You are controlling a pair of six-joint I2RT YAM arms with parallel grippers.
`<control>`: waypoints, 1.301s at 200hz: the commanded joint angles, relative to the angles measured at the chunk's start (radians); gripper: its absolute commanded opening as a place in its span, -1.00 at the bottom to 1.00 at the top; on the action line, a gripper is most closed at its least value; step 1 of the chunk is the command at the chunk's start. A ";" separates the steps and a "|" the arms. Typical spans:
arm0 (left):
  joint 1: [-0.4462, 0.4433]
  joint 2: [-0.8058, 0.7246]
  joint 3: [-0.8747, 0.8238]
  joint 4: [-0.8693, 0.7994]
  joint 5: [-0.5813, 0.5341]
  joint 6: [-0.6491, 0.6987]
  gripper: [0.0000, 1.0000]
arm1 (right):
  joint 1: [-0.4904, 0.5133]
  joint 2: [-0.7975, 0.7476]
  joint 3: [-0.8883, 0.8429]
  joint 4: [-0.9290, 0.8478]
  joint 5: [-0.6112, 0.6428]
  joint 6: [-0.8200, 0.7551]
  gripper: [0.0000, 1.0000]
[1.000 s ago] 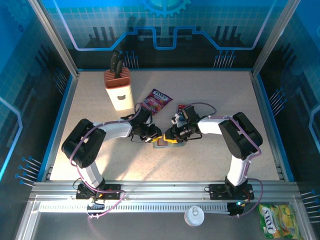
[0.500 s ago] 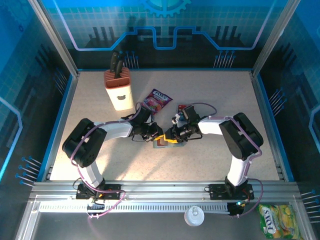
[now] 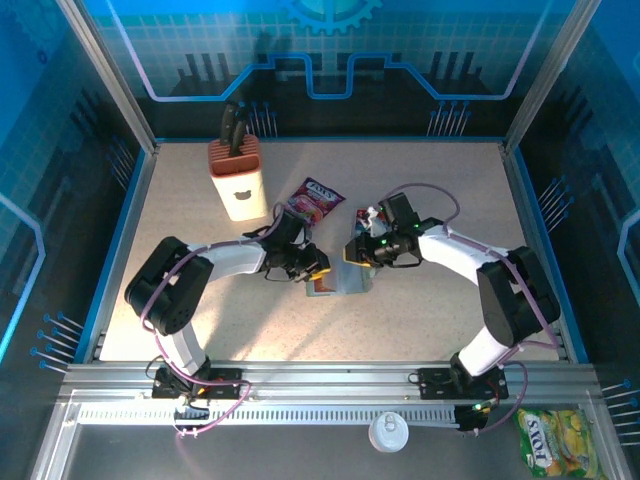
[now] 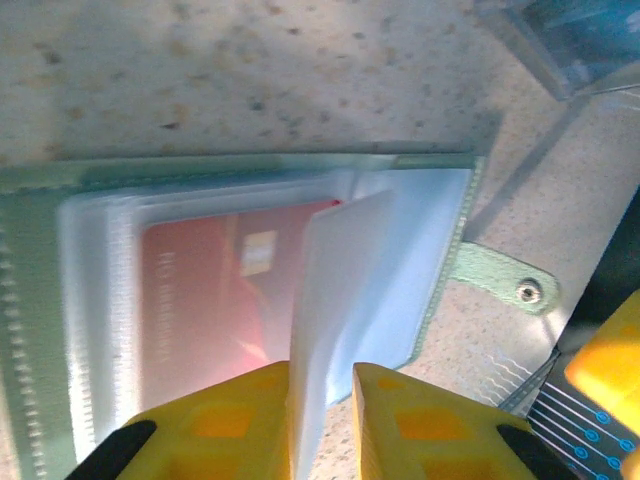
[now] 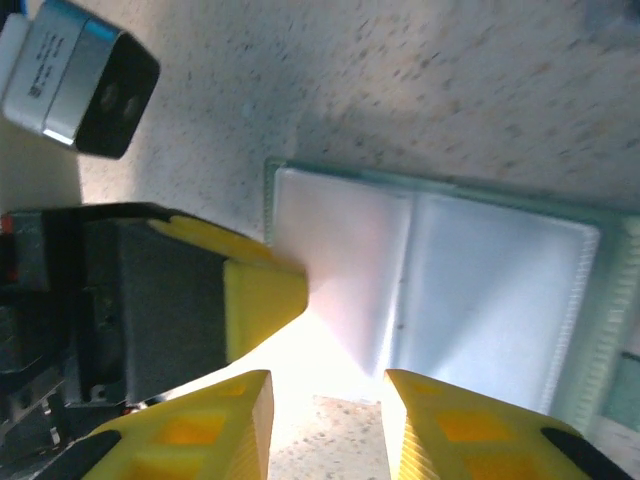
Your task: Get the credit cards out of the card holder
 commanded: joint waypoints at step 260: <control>-0.108 0.210 0.193 0.023 0.084 0.002 -0.22 | -0.042 0.054 0.024 -0.229 0.177 -0.176 -0.67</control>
